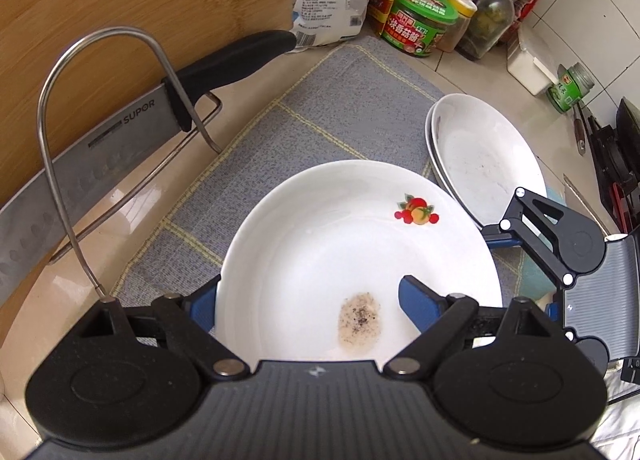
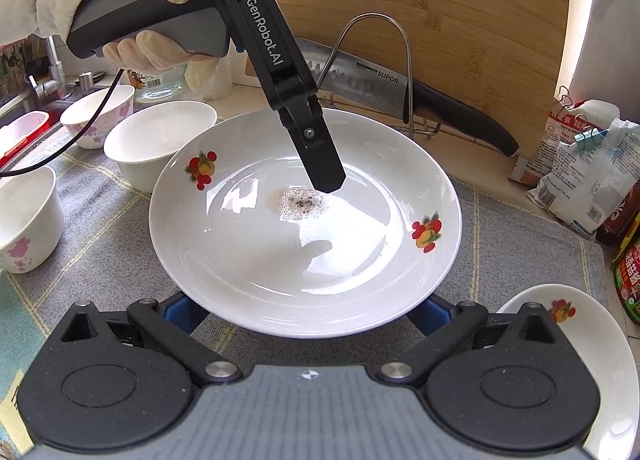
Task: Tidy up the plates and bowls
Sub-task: 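Carry the stained plate with the left gripper toward the plate stack, then lower the plate with the left gripper onto the stacked plates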
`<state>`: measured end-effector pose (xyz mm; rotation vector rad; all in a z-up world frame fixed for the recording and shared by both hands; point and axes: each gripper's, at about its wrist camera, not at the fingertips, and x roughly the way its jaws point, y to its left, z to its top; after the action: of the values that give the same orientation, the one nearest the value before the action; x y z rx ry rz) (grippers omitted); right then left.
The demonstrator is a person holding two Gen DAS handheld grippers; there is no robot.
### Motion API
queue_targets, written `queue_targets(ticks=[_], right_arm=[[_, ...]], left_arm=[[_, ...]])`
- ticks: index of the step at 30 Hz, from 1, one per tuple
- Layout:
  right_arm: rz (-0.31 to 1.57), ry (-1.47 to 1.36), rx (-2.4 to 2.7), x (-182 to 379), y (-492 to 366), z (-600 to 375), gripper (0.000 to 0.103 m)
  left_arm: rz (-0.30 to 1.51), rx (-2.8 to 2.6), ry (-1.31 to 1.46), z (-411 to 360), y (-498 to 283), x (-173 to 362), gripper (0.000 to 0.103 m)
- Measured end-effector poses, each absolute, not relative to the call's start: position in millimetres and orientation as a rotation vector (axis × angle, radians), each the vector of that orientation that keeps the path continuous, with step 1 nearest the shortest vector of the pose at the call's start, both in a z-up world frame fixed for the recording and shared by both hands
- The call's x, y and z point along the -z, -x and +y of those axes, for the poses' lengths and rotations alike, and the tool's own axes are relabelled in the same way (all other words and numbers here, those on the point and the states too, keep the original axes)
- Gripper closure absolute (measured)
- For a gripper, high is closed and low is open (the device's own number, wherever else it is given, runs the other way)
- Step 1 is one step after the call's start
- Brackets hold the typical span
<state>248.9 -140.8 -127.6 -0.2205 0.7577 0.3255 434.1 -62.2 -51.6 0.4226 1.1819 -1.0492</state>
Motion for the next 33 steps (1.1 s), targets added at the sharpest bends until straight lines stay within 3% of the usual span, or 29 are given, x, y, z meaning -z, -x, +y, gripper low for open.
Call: queue_targets(ticks=[17,33], right_arm=[[0.724,0.192,-0.272,111,-208,-173,0.0],[0.728,0.144,-0.112,104,-167,-236,0.0]], left_arm=[[1.135,1.084,-0.482,-101,-398,38,0.014],[1.096,1.224,-0.573,-195,-373,37,0.013]])
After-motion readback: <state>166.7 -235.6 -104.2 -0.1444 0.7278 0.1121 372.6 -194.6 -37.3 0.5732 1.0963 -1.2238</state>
